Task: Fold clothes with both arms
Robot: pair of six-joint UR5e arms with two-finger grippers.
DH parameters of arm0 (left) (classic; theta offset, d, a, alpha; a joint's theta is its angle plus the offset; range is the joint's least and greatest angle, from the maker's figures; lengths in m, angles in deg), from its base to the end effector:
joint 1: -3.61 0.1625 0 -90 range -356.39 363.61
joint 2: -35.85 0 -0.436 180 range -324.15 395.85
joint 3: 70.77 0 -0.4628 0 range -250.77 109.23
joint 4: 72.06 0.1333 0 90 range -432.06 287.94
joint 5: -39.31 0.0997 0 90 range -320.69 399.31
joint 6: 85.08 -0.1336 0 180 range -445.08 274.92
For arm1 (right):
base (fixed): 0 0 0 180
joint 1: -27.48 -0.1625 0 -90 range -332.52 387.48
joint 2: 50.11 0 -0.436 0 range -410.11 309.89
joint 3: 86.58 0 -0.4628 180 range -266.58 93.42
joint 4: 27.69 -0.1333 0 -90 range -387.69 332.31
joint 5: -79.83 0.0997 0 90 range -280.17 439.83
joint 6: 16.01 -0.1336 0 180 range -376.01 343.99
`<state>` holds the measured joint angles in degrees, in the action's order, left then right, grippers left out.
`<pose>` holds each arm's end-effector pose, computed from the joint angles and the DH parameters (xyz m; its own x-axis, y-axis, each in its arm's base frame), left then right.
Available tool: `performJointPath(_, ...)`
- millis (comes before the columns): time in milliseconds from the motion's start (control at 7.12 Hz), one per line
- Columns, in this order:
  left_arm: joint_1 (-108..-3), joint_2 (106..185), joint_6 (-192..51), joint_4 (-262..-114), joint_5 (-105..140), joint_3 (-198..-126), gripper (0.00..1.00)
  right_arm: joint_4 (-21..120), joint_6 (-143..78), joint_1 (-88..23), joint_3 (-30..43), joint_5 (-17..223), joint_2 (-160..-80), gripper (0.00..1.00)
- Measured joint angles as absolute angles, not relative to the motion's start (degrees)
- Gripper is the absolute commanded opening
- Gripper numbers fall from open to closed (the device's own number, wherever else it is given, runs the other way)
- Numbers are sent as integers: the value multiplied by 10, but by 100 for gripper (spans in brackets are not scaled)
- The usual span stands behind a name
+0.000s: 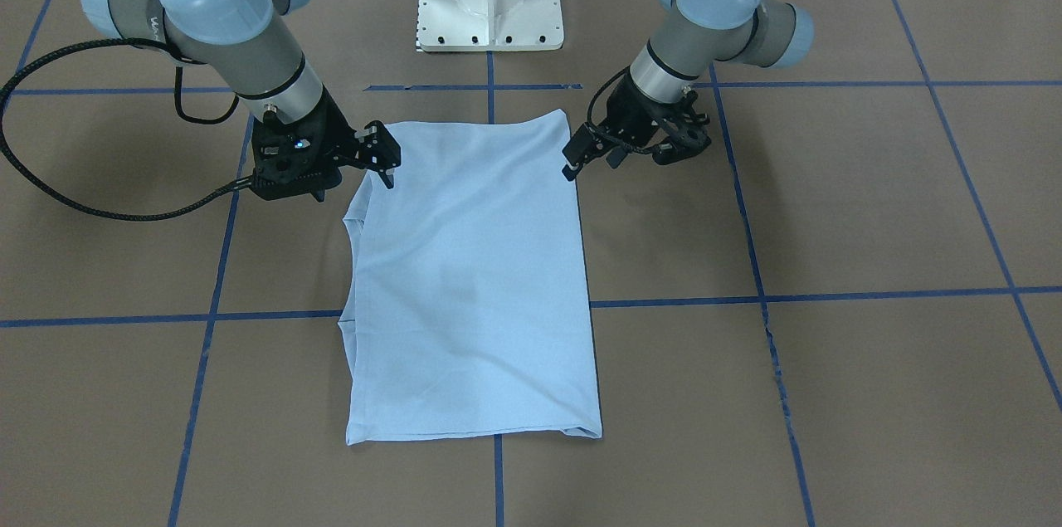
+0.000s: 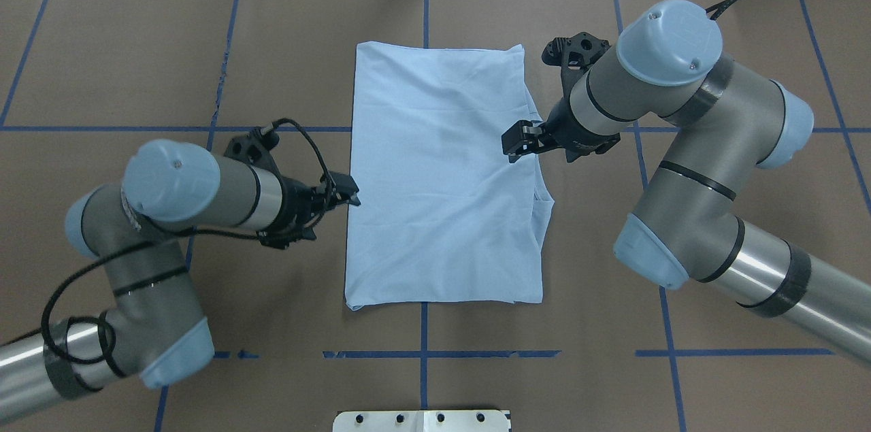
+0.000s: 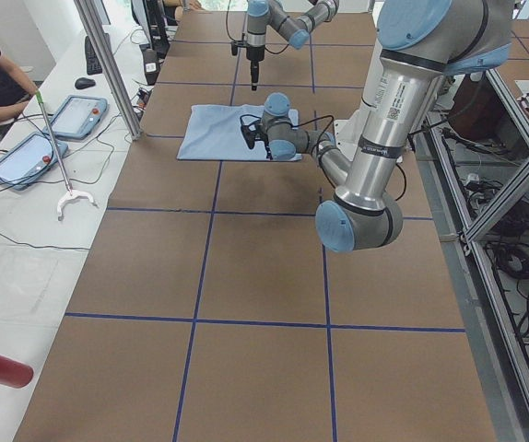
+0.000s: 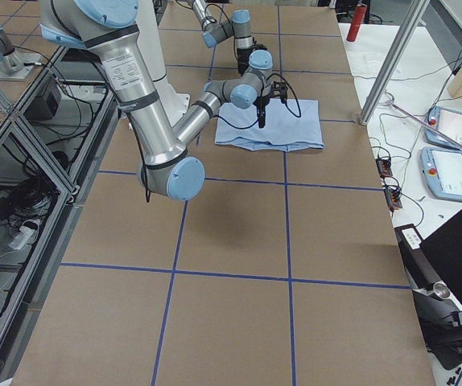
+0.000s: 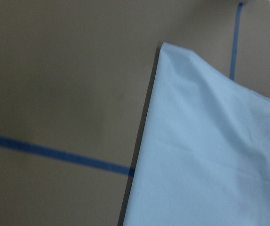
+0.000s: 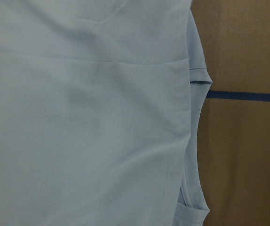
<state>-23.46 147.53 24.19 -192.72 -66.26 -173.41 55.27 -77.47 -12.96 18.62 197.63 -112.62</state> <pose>0.5808 -0.4063 0.2708 0.2823 -0.5013 -0.8179 0.3337 0.8507 -0.4062 -0.4837 -0.5055 0.2358 0.5769 -0.0636 0.8143 -0.0311 0.9945 0.0997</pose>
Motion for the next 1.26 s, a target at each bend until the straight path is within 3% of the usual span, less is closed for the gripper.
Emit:
performJointPath(421, -128, 1505, 365, -1766, -593, -1773, 93, 552, -797, -123, 194, 1976, -1133, 100)
performJointPath(1263, -133, 1519, 380, -1740, -557, -1748, 86, 552, -797, -122, 192, 1973, -1131, 100)
